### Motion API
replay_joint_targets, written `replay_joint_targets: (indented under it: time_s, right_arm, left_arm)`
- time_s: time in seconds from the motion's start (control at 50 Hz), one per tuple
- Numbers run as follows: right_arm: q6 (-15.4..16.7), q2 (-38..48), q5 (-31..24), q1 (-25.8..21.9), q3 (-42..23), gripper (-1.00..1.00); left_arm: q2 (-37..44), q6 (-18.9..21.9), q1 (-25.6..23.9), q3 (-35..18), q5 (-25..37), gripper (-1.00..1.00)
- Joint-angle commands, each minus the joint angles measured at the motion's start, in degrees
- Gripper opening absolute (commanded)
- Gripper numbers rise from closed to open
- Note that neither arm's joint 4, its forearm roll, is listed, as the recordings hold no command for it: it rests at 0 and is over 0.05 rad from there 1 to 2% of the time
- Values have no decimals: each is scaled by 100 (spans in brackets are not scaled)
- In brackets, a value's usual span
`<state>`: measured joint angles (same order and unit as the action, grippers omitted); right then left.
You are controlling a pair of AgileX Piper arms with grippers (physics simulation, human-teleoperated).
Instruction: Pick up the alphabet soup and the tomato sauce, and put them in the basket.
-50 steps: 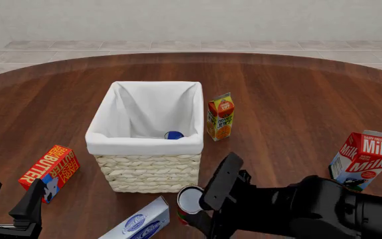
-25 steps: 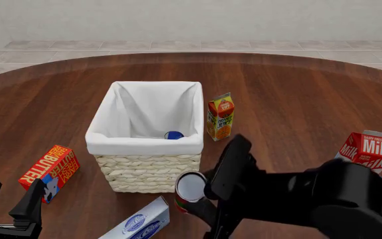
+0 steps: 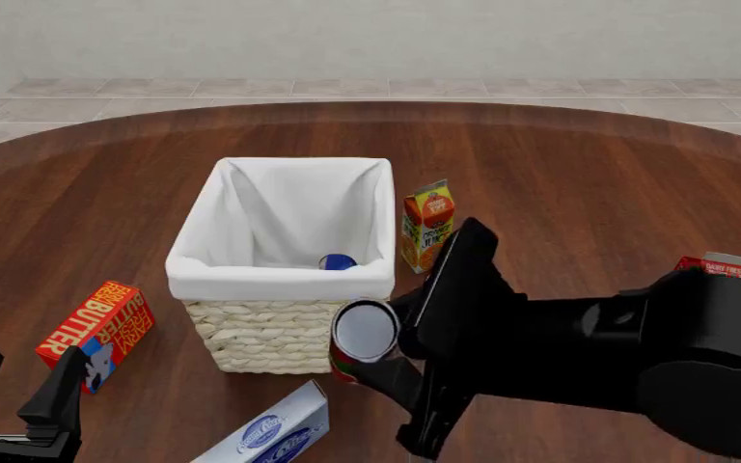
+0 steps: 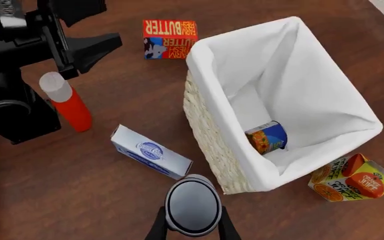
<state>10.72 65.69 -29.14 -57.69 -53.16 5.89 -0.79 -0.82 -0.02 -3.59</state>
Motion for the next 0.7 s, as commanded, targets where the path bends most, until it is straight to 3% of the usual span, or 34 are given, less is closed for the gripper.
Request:
replay_joint_targets:
  time_s: [0.02,0.34,0.7]
  right_arm:
    - [80,-7,-164,-6,-341,-100]
    - [394,147,-302,282,-889,-100]
    - [473,502,-247,489,-1251,-100]
  left_arm:
    - [0,0,0,0,0,100]
    - [0,0,0,0,0,100]
    - [0,0,0,0,0,100]
